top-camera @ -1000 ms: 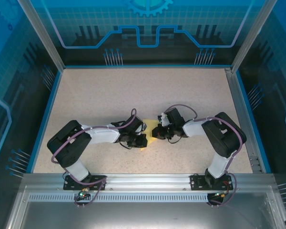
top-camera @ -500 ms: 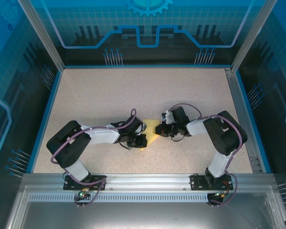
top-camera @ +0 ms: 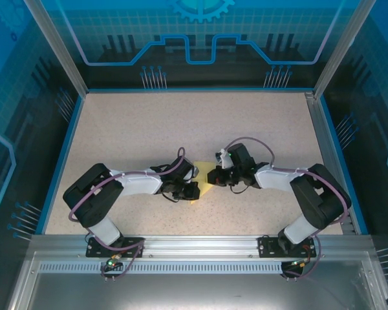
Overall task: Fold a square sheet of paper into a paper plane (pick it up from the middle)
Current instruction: Third fold the triangle at the center of the table.
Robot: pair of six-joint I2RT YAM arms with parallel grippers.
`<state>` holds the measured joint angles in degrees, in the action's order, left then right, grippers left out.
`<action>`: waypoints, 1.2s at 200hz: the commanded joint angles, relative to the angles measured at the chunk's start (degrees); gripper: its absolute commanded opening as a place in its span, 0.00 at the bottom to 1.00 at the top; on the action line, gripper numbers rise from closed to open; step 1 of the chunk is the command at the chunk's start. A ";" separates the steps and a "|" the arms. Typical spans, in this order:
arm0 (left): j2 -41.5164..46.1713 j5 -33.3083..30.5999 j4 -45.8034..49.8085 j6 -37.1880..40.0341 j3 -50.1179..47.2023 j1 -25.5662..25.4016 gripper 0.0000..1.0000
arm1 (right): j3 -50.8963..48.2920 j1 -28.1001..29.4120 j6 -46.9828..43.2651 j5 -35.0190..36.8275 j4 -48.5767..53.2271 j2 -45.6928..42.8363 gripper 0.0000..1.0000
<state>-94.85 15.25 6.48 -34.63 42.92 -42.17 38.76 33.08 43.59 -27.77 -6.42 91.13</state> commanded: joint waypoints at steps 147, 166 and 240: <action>7.99 1.07 6.30 -1.18 -0.62 -0.27 0.17 | 1.41 1.73 1.92 2.57 2.37 11.15 0.00; 8.33 3.15 4.20 -2.18 -0.59 -0.20 0.18 | 1.36 1.65 1.80 2.92 2.79 10.88 0.00; 2.30 3.37 1.67 -3.85 -1.56 0.12 0.17 | 1.02 1.70 1.89 2.81 2.37 11.22 0.00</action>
<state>-91.59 18.37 8.64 -37.39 41.67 -42.17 41.04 35.11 45.25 -27.75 -6.26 100.20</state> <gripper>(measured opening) 0.173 0.042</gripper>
